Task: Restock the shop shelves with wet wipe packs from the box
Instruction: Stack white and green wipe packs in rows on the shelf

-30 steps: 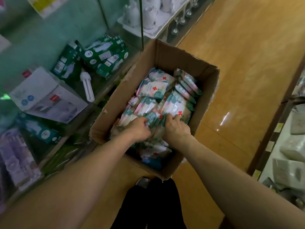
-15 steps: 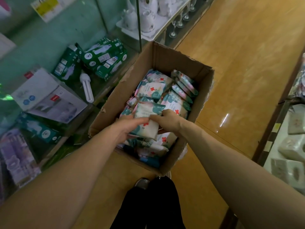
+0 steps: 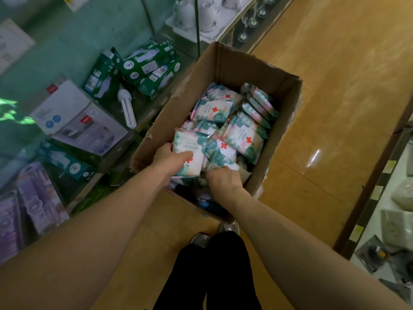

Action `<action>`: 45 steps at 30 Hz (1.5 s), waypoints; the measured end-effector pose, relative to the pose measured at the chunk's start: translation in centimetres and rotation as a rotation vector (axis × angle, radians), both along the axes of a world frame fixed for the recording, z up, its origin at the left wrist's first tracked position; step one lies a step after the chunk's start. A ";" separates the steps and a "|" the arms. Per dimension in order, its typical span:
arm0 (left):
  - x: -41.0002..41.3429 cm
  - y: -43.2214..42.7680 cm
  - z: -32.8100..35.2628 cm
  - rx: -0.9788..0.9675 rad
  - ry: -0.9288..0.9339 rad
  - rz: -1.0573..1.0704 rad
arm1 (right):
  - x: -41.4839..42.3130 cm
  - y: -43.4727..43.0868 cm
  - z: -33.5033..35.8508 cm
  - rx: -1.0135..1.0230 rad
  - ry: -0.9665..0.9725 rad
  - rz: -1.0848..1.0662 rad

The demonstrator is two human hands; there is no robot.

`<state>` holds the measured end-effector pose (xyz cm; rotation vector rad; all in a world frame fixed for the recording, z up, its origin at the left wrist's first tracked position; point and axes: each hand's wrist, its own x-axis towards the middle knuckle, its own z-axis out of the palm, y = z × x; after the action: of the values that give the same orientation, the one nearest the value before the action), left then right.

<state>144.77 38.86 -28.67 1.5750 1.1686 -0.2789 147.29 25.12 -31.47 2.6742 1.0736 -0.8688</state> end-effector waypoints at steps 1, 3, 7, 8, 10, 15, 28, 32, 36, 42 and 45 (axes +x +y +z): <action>0.1 0.1 0.3 0.009 -0.018 0.016 | 0.5 -0.2 0.6 0.016 0.013 -0.039; 0.5 0.2 1.1 -0.007 -0.070 0.074 | 1.7 -0.6 2.3 0.034 0.022 -0.106; 2.1 0.1 4.0 -0.012 -0.210 0.185 | 3.7 -2.0 5.4 0.073 -0.005 -0.270; 2.6 0.0 4.8 0.006 -0.242 0.182 | 4.1 -2.4 6.1 0.104 0.007 -0.347; 3.4 -0.4 6.8 0.033 -0.289 0.163 | 5.0 -3.4 7.9 0.224 0.032 -0.519; 5.0 -2.6 11.5 0.100 -0.343 0.036 | 6.5 -6.5 14.1 0.645 0.127 -0.912; 9.1 -15.3 26.7 -0.001 -0.618 -0.355 | 4.4 -19.2 29.9 1.309 0.112 -1.412; 9.9 -21.9 30.3 -0.073 -0.647 -0.506 | 2.7 -26.0 33.6 1.393 -0.022 -1.511; 9.5 -30.2 33.3 -0.132 -0.683 -0.658 | 0.3 -33.2 36.8 1.513 -0.134 -1.611; 6.8 -44.9 36.8 -0.280 -0.716 -0.880 | -5.6 -45.1 40.5 1.608 -0.367 -1.757; 4.8 -51.7 37.9 -0.328 -0.741 -0.996 | -8.9 -50.7 41.7 1.649 -0.464 -1.843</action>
<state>149.53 -12.83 9.27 1.6282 -0.2750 -0.4410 138.44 -25.61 10.23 -1.3803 0.7665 -0.5471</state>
